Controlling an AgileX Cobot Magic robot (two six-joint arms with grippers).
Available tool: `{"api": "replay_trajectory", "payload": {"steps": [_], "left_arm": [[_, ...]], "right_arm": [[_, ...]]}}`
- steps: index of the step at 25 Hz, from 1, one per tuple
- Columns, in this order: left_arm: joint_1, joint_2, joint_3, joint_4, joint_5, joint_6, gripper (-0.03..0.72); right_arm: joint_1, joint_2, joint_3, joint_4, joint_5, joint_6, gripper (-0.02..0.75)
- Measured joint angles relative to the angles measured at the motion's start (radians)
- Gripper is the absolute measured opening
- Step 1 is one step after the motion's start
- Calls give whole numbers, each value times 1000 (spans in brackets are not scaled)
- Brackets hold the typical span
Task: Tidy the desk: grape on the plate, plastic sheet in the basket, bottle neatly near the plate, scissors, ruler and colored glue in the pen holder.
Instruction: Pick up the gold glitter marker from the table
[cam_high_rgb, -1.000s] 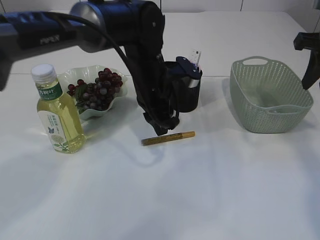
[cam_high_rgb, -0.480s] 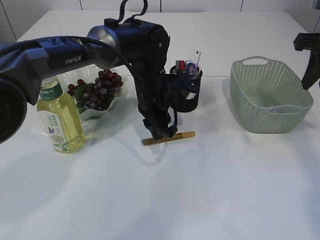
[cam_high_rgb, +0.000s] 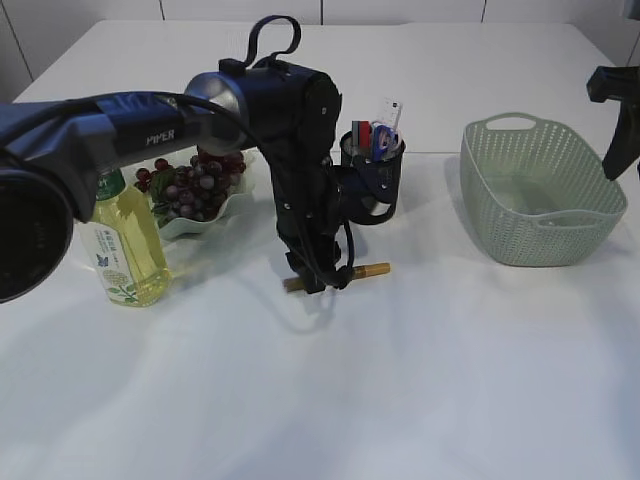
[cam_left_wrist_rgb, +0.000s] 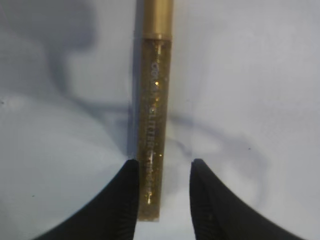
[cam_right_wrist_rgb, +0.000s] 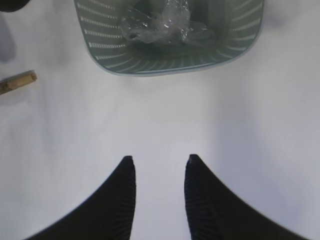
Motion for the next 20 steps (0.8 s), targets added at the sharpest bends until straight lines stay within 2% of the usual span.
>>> {"api": "replay_trajectory", "payload": {"steps": [20], "left_arm": [[13, 20, 0, -2, -2, 0, 235]], "right_arm": [[0, 0, 0, -2, 2, -18, 278]]}}
